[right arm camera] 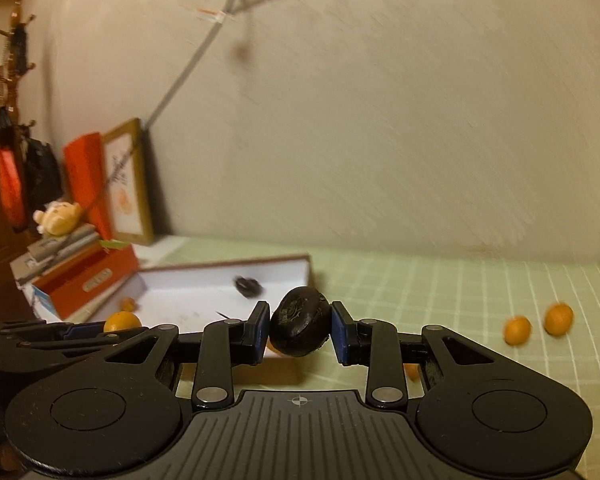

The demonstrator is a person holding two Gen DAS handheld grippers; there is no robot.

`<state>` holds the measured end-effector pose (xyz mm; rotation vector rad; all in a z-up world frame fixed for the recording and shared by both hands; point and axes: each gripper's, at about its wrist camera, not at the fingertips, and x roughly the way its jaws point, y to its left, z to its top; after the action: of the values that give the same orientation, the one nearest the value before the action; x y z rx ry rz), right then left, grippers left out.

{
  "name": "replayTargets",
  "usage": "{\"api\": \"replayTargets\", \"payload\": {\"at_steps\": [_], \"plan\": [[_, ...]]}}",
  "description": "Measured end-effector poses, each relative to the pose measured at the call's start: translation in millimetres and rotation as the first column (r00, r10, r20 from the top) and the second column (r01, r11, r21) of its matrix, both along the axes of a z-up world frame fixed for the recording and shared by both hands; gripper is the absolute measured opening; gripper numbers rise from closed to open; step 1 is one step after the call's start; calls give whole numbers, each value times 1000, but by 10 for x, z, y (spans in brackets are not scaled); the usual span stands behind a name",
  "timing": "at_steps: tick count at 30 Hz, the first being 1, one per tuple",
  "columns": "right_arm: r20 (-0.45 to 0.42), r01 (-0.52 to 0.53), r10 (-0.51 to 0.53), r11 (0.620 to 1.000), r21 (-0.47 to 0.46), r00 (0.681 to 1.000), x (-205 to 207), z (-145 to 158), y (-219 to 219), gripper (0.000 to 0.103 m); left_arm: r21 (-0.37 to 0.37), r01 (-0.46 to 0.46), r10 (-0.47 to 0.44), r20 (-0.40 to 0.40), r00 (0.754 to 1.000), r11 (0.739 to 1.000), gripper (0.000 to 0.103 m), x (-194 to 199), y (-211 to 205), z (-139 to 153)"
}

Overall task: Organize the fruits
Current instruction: 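Carry the orange and chestnut in both tools over the white tray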

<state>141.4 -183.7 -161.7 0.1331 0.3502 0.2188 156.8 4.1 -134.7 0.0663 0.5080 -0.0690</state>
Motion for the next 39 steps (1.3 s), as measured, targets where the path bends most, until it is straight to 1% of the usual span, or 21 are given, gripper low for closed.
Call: {"api": "replayTargets", "payload": {"at_steps": [5, 11, 19, 23, 32, 39], "plan": [[52, -53, 53, 999, -2, 997, -49, 134, 205, 33, -8, -62, 62, 34, 998, 998, 21, -38, 270, 163], [88, -91, 90, 996, -1, 992, -43, 237, 369, 33, -29, -127, 129, 57, 990, 991, 21, -56, 525, 268], [160, -114, 114, 993, -8, 980, 46, 365, 481, 33, -42, -164, 168, 95, 981, 986, 21, -8, 679, 416], [180, -114, 113, 994, -8, 977, 121, 381, 504, 33, -45, -182, 186, 114, 976, 982, 21, 38, 727, 462], [175, -105, 105, 994, -7, 979, 314, 328, 509, 33, -64, -204, 210, 112, 971, 977, 22, 254, 787, 462], [138, -99, 99, 995, -13, 985, 603, 225, 545, 33, -62, -209, 214, 90, 973, 976, 22, 483, 795, 297]]}}
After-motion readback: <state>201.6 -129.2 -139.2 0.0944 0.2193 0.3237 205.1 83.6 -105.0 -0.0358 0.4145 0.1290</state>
